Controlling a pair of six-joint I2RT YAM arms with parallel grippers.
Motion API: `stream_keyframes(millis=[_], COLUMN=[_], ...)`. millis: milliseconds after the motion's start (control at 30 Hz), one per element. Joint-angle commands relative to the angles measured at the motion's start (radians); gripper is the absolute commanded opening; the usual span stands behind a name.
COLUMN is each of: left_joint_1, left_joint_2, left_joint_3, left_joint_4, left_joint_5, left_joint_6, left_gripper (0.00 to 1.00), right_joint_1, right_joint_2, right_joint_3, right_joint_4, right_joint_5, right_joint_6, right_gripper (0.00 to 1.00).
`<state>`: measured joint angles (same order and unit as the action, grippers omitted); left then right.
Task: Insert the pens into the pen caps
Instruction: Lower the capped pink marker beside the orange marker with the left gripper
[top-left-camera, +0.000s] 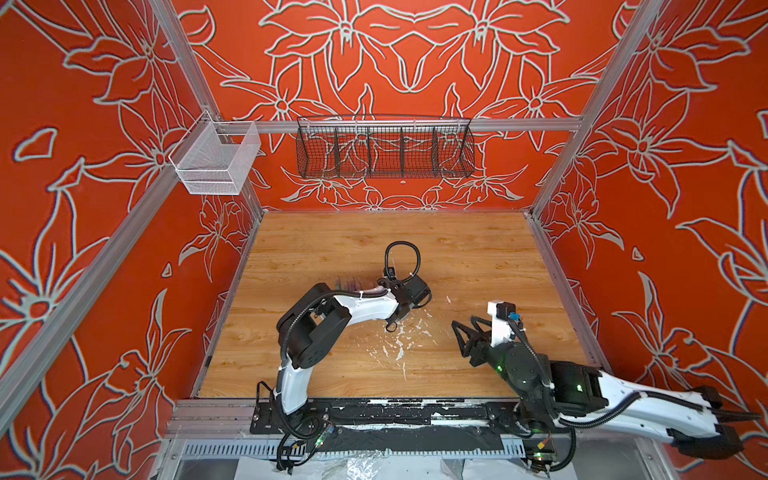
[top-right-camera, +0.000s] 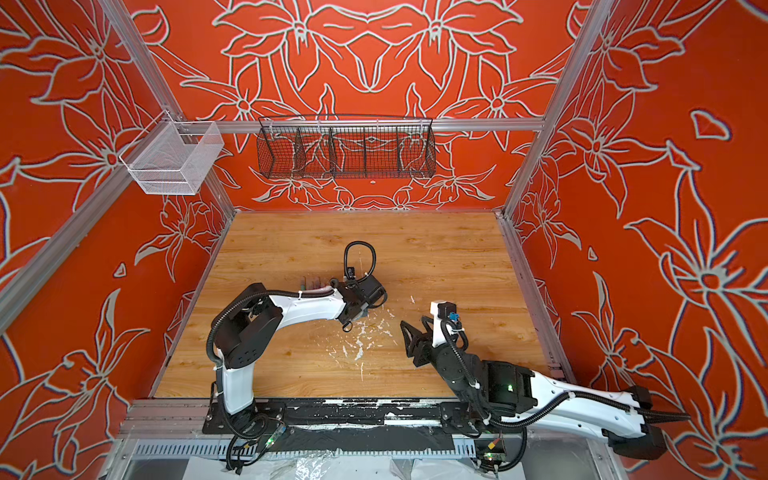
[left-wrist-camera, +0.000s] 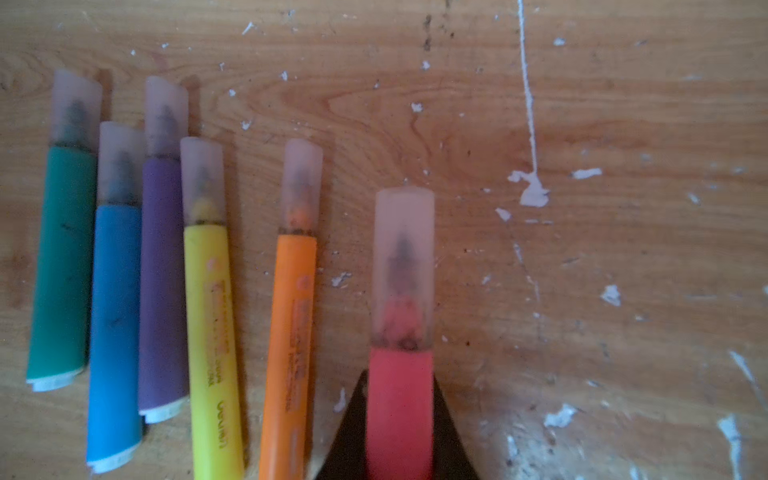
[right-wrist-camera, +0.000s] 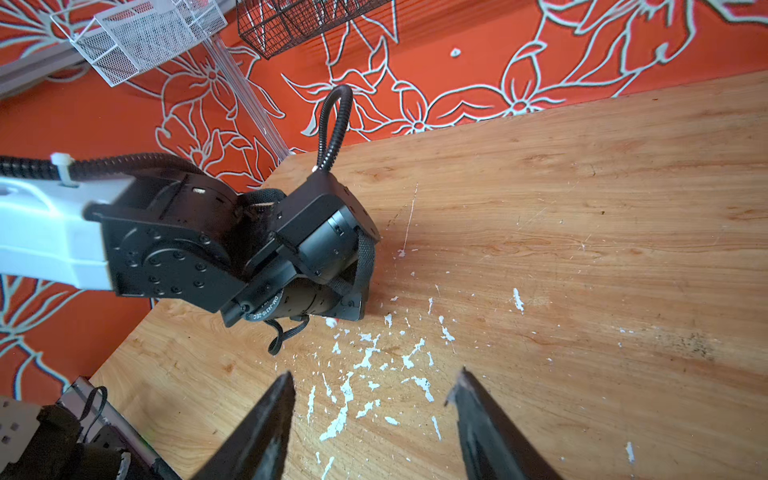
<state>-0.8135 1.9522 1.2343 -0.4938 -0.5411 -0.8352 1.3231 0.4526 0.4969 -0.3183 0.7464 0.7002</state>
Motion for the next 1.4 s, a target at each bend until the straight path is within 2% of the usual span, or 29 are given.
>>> stream_keyframes(millis=[0, 333, 767, 1367], left_joint_1=[-0.006, 0.004, 0.023, 0.034], left_joint_2=[0.015, 0.026, 0.017, -0.026], left_joint_3=[0.019, -0.002, -0.053, -0.091], left_joint_4=[-0.035, -0.012, 0.046, 0.075], left_joint_5=[-0.047, -0.045, -0.029, -0.04], left_joint_6=[-0.017, -0.006, 0.013, 0.04], left_gripper=[0.0, 0.0, 0.09, 0.28], right_joint_1=[-0.015, -0.044, -0.066, -0.092], right_joint_2=[-0.02, -0.006, -0.005, 0.0], right_joint_3=[0.0, 0.0, -0.002, 0.0], right_joint_4=[-0.017, -0.018, -0.017, -0.012], right_joint_5=[-0.027, -0.067, -0.08, -0.096], right_joint_6=[0.019, 0.033, 0.034, 0.04], right_gripper=[0.63, 0.63, 0.63, 0.63])
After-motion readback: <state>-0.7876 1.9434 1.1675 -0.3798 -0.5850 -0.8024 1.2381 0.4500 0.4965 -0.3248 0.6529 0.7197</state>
